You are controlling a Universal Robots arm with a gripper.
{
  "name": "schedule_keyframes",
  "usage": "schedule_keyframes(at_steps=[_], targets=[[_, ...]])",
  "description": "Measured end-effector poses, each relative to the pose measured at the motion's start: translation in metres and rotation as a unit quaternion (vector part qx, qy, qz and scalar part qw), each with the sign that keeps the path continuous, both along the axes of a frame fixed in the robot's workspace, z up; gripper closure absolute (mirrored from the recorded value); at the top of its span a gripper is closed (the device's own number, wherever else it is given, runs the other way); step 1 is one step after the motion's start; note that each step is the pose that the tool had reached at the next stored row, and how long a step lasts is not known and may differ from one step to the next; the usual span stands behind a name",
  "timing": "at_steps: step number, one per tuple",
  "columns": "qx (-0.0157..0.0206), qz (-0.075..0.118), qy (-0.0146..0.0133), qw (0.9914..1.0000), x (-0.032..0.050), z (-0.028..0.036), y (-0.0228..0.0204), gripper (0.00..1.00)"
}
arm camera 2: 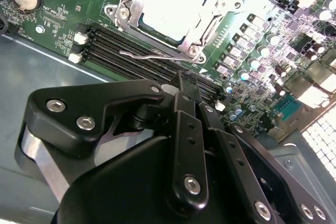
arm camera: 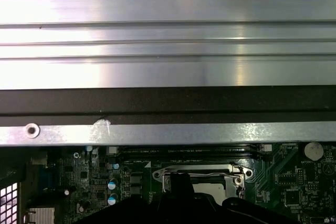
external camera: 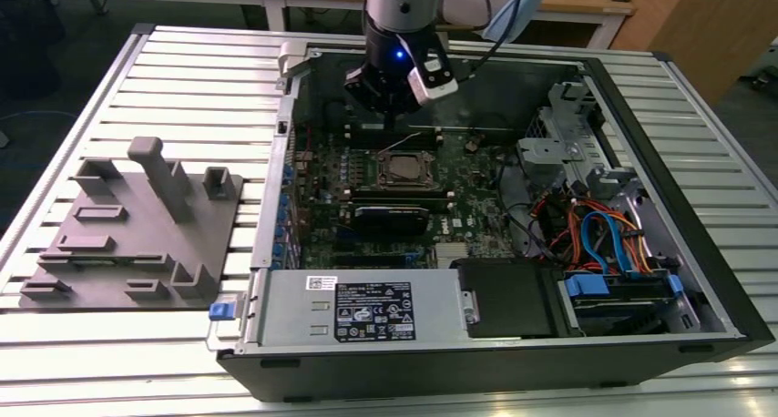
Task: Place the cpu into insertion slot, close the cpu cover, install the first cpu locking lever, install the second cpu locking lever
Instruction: 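Install the first cpu locking lever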
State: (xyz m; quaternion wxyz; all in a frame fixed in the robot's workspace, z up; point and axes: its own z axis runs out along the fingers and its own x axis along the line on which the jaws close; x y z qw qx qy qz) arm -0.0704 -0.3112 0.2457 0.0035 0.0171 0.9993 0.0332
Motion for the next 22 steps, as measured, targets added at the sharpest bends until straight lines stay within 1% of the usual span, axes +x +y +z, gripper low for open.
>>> schedule_keyframes(at_steps=[5,11,22], targets=[[0.0004,0.000,0.0000,1.00000,0.0013,-0.0018,-0.0002,0.90],[0.0012,0.000,0.0000,1.00000,0.0029,-0.0061,-0.0002,0.90],[0.0012,0.000,0.0000,1.00000,0.0109,-0.0115,-0.0002,0.90]])
